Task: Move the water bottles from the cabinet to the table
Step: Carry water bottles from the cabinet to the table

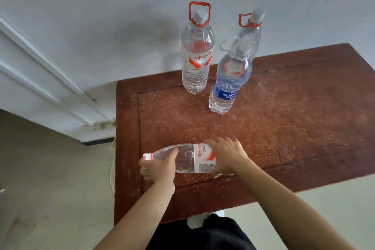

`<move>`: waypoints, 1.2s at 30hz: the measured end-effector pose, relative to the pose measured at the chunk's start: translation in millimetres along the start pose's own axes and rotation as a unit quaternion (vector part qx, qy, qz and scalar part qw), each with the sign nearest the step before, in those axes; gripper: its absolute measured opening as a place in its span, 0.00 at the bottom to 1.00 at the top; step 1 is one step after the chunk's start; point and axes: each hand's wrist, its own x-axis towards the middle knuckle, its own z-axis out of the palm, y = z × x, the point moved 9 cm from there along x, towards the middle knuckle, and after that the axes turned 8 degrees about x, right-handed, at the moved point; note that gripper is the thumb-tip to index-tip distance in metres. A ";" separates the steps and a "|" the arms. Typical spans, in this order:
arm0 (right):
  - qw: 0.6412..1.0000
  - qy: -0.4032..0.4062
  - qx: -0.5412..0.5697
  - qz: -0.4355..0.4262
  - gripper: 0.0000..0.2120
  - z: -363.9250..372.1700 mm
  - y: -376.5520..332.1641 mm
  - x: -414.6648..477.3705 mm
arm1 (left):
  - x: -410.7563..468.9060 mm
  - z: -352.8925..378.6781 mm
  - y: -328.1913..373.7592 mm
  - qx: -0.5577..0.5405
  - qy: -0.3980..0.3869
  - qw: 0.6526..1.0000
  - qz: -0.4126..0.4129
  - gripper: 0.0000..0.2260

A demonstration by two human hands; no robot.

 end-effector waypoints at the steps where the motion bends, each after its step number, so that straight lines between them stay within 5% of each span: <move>1: 1.000 0.007 -0.001 -0.001 0.54 0.8 0.3 -1.4 | 1.1 2.8 -1.2 -0.009 -0.008 1.000 0.012 0.47; 7: 0.994 0.101 0.034 0.025 0.46 -1.9 -3.3 -10.8 | 12.9 5.9 13.7 0.002 -0.050 0.993 0.109 0.44; 11: 0.981 0.182 0.055 0.048 0.42 -12.9 -17.7 -8.5 | 20.1 -8.2 42.9 0.011 0.002 0.991 0.136 0.47; 14: 0.972 0.219 0.063 0.054 0.40 -23.0 -26.0 -3.9 | 24.4 0.5 24.6 -0.147 -0.071 0.985 -0.052 0.49; 17: 0.962 0.270 0.045 0.027 0.40 -36.8 -34.9 -5.9 | 1.5 44.0 25.6 -0.261 -0.316 0.896 -0.169 0.44; 19: 0.956 0.292 0.037 0.003 0.40 -45.5 -41.5 -6.4 | -3.0 51.6 42.8 -0.262 -0.368 0.881 -0.142 0.40; 23: 0.957 0.267 0.112 0.000 0.44 -52.4 -43.0 7.1 | 10.0 39.4 88.3 -0.243 -0.307 0.919 -0.043 0.31; 28: 0.960 0.108 0.245 0.083 0.60 -7.8 -23.7 30.2 | 22.3 2.4 170.2 -0.257 -0.195 0.936 0.139 0.34; 32: 0.992 -0.018 0.069 0.099 0.50 38.5 -9.1 30.2 | 18.3 -22.9 227.0 -0.207 -0.108 0.917 0.324 0.32; 36: 0.993 -0.034 0.054 0.103 0.50 42.0 -10.0 38.2 | 19.2 -17.7 251.0 -0.109 -0.066 0.908 0.398 0.36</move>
